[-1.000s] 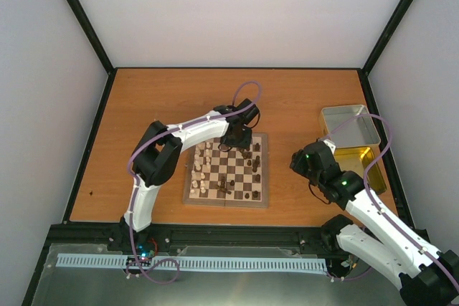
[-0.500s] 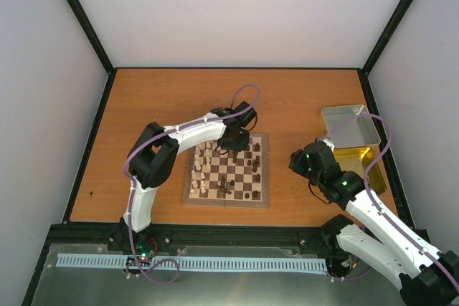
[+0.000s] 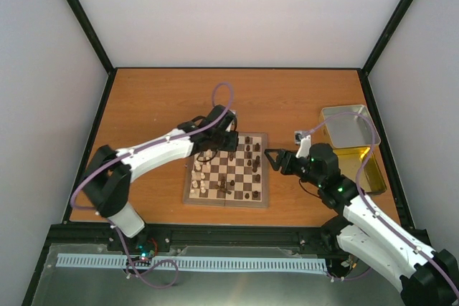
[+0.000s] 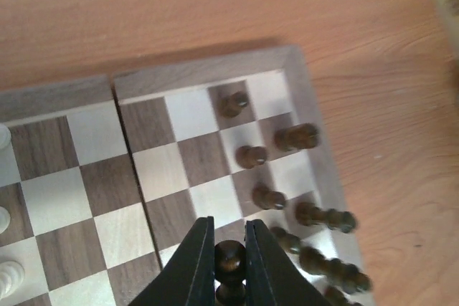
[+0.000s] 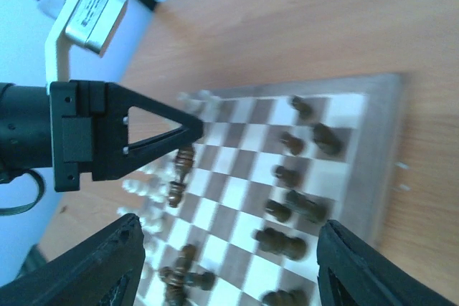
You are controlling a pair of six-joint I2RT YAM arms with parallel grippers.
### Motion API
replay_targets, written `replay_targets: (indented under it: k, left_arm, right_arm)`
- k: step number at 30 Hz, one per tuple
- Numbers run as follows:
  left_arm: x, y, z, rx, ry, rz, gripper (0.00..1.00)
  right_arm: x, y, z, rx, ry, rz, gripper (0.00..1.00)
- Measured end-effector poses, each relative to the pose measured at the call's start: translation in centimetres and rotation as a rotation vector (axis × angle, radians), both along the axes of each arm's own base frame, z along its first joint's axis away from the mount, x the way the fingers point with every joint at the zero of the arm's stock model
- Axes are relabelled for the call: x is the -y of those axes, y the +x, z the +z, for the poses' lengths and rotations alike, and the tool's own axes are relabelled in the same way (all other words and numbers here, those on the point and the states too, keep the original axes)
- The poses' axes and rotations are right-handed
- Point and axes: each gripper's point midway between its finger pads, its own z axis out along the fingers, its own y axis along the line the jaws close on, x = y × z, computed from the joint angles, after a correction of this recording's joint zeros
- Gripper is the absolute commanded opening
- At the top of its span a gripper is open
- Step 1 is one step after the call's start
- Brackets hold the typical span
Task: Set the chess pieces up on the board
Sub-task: Pick up the chess piece from the chessboard.
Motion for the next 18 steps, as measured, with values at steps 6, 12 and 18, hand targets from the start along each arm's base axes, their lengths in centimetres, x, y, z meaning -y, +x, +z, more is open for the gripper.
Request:
replay_targets:
  k: [6,12,18]
  left_arm:
    - [0.0,-0.6,5.9,0.187,-0.234,0.003,0.01]
    - [-0.1,-1.3,13.7,0.356,-0.503,0.024,0.01]
    - [-1.4,-2.6,20.6,0.453,-0.74,0.071,0.01]
  right_arm:
    - [-4.0,-0.2,3.4,0.148,0.117,0.181,0.69]
    - [-7.3,-0.7,5.4,0.218,0.211,0.275,0.7]
    - [-8.7,-0.7,8.0,0.276,0.326,0.29,0.69]
